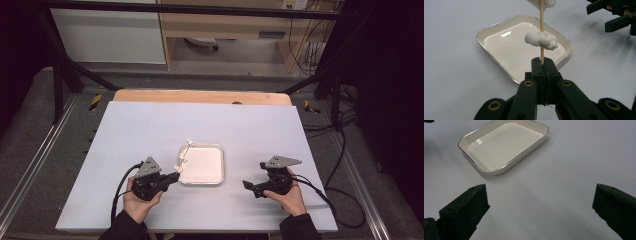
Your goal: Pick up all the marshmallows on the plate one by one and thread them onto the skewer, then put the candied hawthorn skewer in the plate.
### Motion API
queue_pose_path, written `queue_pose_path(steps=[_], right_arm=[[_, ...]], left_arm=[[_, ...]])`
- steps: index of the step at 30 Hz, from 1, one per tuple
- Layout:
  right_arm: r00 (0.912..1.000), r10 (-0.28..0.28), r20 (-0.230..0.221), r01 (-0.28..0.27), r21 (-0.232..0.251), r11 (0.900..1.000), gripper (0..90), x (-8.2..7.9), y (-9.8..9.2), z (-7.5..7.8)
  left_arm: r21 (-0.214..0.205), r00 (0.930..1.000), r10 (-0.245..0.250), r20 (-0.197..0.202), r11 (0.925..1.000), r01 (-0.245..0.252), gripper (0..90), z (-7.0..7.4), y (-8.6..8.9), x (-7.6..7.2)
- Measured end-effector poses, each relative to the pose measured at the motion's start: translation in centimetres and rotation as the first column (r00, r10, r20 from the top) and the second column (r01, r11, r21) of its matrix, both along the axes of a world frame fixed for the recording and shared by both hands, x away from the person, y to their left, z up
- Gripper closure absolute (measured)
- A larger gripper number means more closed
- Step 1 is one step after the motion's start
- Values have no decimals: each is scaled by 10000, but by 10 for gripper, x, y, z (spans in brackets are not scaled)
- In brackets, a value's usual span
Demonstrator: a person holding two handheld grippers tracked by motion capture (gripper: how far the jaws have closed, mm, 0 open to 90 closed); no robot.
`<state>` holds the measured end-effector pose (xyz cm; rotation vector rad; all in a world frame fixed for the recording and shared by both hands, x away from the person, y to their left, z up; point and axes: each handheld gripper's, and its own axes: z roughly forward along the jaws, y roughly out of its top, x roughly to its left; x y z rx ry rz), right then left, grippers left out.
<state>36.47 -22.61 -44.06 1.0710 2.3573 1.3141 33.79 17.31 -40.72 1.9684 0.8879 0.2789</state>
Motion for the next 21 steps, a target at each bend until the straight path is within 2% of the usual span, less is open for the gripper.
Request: queue_pose_path(steps=[7, 11, 21], right_arm=[[9996, -232, -160, 232, -20, 9997, 7, -3, -11, -7], [9995, -290, -123, 286, -324, 9991, 7, -4, -13, -8], [9990, -425, -142, 421, -254, 9988, 8, -7, -23, -10]], left_arm=[[248, 9997, 82, -212, 9997, -77, 887, 6, -8, 10], [329, 9992, 145, -383, 9994, -132, 887, 8, -13, 16], [810, 9951, 190, -966, 9967, -111, 887, 5, -32, 35]])
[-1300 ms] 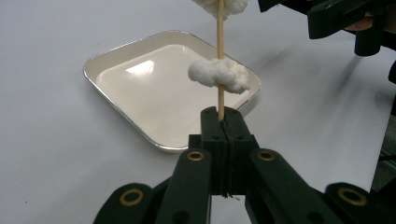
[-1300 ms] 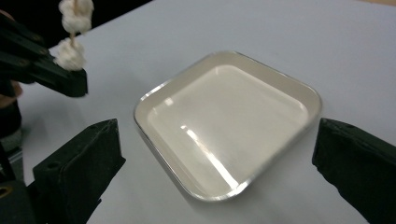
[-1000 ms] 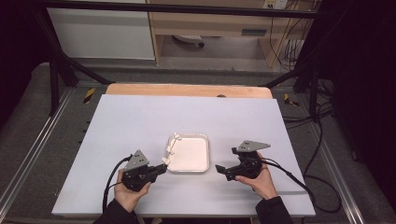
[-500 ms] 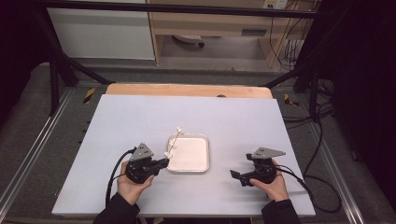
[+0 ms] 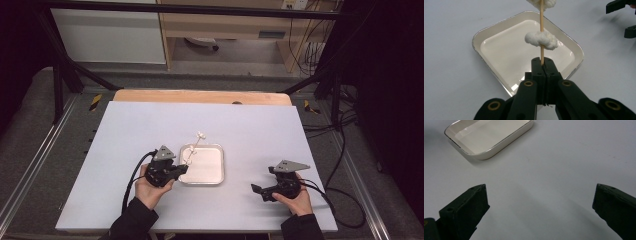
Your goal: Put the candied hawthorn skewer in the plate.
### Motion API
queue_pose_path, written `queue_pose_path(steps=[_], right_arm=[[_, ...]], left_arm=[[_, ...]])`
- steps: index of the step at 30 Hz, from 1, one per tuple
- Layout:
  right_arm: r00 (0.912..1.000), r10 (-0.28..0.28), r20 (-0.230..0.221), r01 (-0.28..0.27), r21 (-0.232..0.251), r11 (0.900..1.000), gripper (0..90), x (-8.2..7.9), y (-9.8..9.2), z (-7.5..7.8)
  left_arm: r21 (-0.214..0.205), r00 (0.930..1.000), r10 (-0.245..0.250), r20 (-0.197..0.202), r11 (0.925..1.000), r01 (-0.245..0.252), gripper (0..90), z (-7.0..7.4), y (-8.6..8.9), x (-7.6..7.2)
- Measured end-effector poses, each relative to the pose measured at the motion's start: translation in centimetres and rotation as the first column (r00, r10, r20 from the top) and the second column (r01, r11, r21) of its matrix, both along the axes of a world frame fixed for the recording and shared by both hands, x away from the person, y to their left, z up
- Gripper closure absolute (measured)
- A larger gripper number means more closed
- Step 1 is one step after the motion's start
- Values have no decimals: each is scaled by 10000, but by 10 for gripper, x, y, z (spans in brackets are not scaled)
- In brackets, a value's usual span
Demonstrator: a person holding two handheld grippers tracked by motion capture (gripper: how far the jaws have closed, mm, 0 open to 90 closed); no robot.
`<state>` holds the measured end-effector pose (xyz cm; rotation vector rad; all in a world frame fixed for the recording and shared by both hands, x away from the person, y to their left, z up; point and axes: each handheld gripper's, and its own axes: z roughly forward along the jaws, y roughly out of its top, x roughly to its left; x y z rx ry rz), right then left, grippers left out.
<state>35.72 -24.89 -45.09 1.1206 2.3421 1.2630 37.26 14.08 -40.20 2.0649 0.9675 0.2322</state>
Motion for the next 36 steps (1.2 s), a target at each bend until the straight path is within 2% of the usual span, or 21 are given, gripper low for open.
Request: queue_pose_path(steps=[7, 11, 18, 23, 28, 36], right_arm=[[10000, -18, 7, 18, 1, 10000, 7, -2, -5, -1], [10000, -64, -17, 64, -4, 10000, 8, -3, -7, -1], [10000, -71, -31, 71, 18, 10000, 8, -3, -8, -1], [10000, -88, -33, 88, 23, 10000, 7, -3, -8, -1], [10000, -58, -29, 58, -40, 10000, 8, -3, -8, -2], [10000, -33, -46, 33, -70, 10000, 8, -3, -8, -2]], left_arm=[[435, 9993, 1, -381, 9991, 15, 886, -6, -15, 11], [909, 9985, 151, -535, 9958, -102, 886, -14, -21, 18], [1583, 9965, 168, -814, 9874, -37, 886, -19, -26, 19], [2072, 9953, 173, -951, 9783, 28, 886, -23, -27, 18], [2306, 9935, 196, -1121, 9730, 69, 886, -27, -27, 16], [2397, 9916, 252, -1272, 9708, 61, 884, -30, -28, 18]])
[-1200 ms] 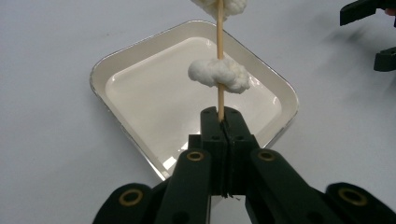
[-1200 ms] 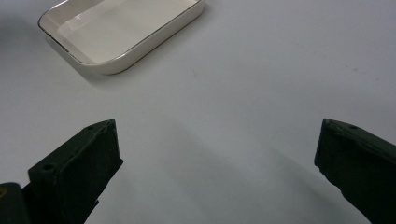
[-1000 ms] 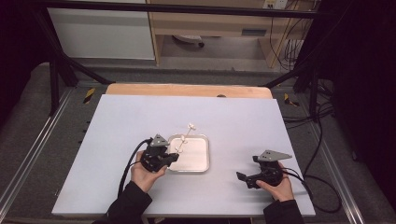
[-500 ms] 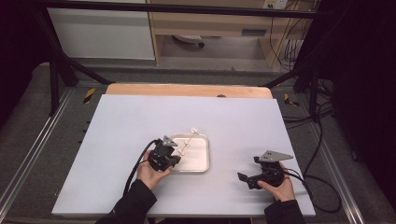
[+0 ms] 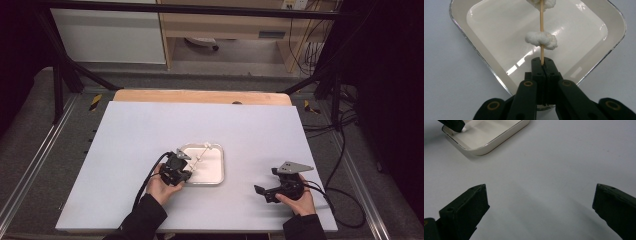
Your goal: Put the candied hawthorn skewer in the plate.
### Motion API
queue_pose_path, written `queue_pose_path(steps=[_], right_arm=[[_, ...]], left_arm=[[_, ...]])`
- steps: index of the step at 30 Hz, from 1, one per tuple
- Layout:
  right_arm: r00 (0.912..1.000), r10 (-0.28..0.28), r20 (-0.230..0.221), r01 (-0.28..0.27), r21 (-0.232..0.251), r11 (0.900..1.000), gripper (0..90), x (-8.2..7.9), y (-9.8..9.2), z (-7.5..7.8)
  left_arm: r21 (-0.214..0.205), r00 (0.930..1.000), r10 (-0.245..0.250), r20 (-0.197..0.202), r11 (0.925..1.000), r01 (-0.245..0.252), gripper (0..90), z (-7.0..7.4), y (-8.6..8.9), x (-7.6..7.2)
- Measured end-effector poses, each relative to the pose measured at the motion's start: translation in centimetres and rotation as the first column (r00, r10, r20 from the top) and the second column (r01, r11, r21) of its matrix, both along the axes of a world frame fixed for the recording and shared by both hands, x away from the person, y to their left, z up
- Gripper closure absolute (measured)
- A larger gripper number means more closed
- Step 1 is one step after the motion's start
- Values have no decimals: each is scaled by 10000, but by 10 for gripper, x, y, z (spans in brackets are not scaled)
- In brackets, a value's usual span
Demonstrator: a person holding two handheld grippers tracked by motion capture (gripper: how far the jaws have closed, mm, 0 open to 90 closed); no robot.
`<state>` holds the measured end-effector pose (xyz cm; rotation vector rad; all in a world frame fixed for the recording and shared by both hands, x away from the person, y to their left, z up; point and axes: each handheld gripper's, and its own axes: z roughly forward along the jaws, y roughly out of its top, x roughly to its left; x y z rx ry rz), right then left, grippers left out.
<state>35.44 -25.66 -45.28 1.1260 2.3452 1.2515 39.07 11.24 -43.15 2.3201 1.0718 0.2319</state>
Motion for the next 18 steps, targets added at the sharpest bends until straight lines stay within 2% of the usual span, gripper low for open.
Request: queue_pose_path(steps=[4, 9, 14, 18], right_arm=[[10000, 1, -26, -1, 33, 10000, 8, 0, 0, 0], [10000, -24, -35, 25, 72, 10000, 7, 0, 0, 0], [10000, 6, -42, -5, 43, 10000, 7, 0, 0, 0], [10000, -21, -10, 21, 105, 9999, 8, 0, 0, 0]], left_arm=[[175, 10000, -64, -36, 9998, 64, 880, 1, -1, 0], [170, 10000, -67, 0, 9998, 67, 849, 1, -1, 1], [28, 9998, -147, 128, 9999, 147, 758, 4, 1, 1], [-188, 9982, -295, 527, 9994, 305, 657, 10, 8, -1]])
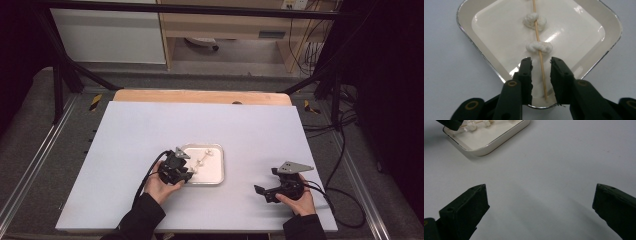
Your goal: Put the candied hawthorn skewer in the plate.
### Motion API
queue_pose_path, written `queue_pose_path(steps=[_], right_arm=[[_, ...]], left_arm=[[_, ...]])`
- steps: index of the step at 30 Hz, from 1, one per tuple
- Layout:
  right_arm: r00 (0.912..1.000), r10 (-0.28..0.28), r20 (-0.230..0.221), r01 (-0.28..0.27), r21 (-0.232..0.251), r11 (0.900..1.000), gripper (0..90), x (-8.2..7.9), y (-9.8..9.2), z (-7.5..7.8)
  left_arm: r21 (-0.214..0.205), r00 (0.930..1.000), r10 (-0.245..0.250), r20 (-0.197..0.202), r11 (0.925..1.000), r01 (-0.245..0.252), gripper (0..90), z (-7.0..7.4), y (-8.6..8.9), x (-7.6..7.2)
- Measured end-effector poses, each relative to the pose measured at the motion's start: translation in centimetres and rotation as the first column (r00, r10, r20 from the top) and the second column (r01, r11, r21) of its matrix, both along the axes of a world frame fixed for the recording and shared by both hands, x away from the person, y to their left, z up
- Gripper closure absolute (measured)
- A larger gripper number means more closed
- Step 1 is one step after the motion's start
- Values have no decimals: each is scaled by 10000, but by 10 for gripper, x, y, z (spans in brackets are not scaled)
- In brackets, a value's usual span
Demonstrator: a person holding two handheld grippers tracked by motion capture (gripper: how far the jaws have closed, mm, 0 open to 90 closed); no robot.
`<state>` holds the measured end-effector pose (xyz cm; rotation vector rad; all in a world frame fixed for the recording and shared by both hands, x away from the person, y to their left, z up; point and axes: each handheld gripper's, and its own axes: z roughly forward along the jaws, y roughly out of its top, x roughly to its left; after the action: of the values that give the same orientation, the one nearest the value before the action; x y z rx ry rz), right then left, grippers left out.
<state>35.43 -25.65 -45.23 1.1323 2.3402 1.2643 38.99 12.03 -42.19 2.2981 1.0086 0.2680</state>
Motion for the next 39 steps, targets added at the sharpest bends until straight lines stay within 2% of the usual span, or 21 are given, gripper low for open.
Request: queue_pose_path(steps=[5, 10, 14, 16, 21, 27, 31, 36, 39], right_arm=[[10000, -8, 7, 8, -20, 10000, 8, 0, -1, 0], [10000, -17, -9, 17, 5, 10000, 8, 0, -1, 1], [10000, -25, -21, 25, 9, 10000, 8, 0, -1, 1], [10000, -32, -26, 32, 14, 10000, 7, 0, -1, 1], [10000, -41, -31, 41, -6, 10000, 8, 0, -1, 1], [10000, -29, -48, 29, -38, 10000, 7, 0, -1, 1], [9999, -2, -129, 1, -72, 10000, 7, 0, -1, -1], [9997, 41, -252, -44, -121, 9999, 7, 0, 0, -2], [9995, 42, -318, -48, -184, 9998, 8, 0, 1, -2]], left_arm=[[-374, 9984, -110, 563, 9992, 131, 483, 9, 14, -3], [-829, 9978, -131, 642, 9964, 184, 313, 15, 32, -6], [-832, 9967, -42, 807, 9965, 110, 214, 14, 47, -11], [-834, 9963, -17, 858, 9965, 88, 205, 12, 55, -15], [-1206, 9962, 264, 825, 9926, -164, 167, 7, 76, -22], [-1144, 9950, 480, 875, 9927, -378, 133, -3, 100, -34], [-1492, 9943, 658, 835, 9874, -529, 122, -10, 116, -40], [-1581, 9931, 661, 967, 9861, -503, 92, -17, 132, -49], [-1724, 9925, 830, 895, 9828, -666, 92, -21, 139, -51]])
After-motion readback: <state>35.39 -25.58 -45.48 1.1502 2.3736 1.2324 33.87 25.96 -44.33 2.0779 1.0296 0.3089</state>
